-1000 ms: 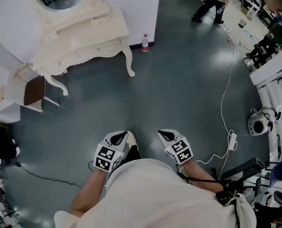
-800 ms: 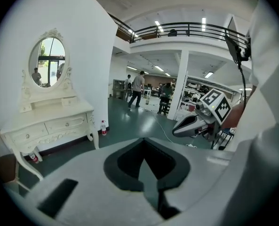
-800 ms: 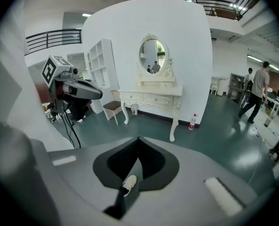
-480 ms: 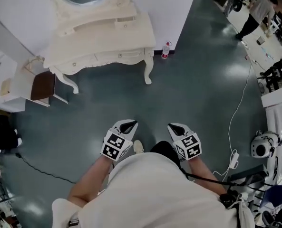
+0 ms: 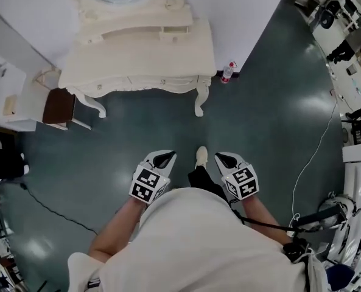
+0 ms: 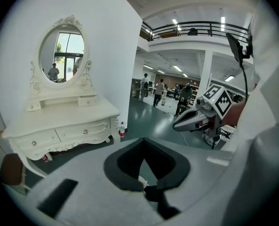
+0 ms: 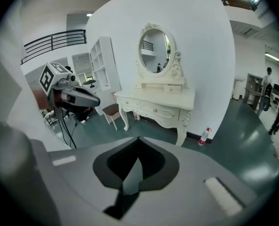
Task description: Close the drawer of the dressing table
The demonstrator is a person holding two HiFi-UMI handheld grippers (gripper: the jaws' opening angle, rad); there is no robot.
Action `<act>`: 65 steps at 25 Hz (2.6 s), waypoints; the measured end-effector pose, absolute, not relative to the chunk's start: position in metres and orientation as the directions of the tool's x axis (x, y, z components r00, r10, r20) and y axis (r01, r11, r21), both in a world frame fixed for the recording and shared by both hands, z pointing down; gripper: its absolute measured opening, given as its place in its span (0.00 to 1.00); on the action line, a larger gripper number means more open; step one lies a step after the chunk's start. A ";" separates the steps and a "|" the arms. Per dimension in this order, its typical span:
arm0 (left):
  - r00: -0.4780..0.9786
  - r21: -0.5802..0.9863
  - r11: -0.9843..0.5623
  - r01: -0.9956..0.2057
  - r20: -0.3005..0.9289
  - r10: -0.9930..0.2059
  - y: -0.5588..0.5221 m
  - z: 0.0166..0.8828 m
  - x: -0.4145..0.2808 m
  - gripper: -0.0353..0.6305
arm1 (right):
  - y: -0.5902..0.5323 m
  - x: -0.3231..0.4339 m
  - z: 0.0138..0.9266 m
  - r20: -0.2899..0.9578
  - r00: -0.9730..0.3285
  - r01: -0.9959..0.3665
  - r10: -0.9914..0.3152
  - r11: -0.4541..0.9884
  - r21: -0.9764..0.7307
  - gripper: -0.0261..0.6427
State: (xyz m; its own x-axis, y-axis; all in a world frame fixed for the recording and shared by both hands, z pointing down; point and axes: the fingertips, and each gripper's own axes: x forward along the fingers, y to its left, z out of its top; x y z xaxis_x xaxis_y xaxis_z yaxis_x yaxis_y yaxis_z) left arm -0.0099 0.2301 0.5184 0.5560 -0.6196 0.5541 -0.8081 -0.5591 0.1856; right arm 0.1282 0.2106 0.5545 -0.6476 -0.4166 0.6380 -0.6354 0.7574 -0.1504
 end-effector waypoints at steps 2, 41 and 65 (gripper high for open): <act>0.531 0.174 -0.538 -0.825 0.565 -0.632 0.195 0.514 -0.007 0.06 | 0.168 0.130 0.549 0.633 -0.663 -0.611 -0.399 0.777 -0.151 0.04; 0.217 0.088 -0.211 -0.974 0.651 -0.728 -0.344 0.608 -0.120 0.18 | -0.235 0.155 0.549 0.701 -0.551 -0.737 -0.454 0.658 -0.153 0.04; 0.287 0.176 -0.234 -0.956 0.721 -0.631 -0.424 0.680 -0.139 0.20 | -0.292 0.119 0.563 0.769 -0.458 -0.813 -0.446 0.560 -0.160 0.04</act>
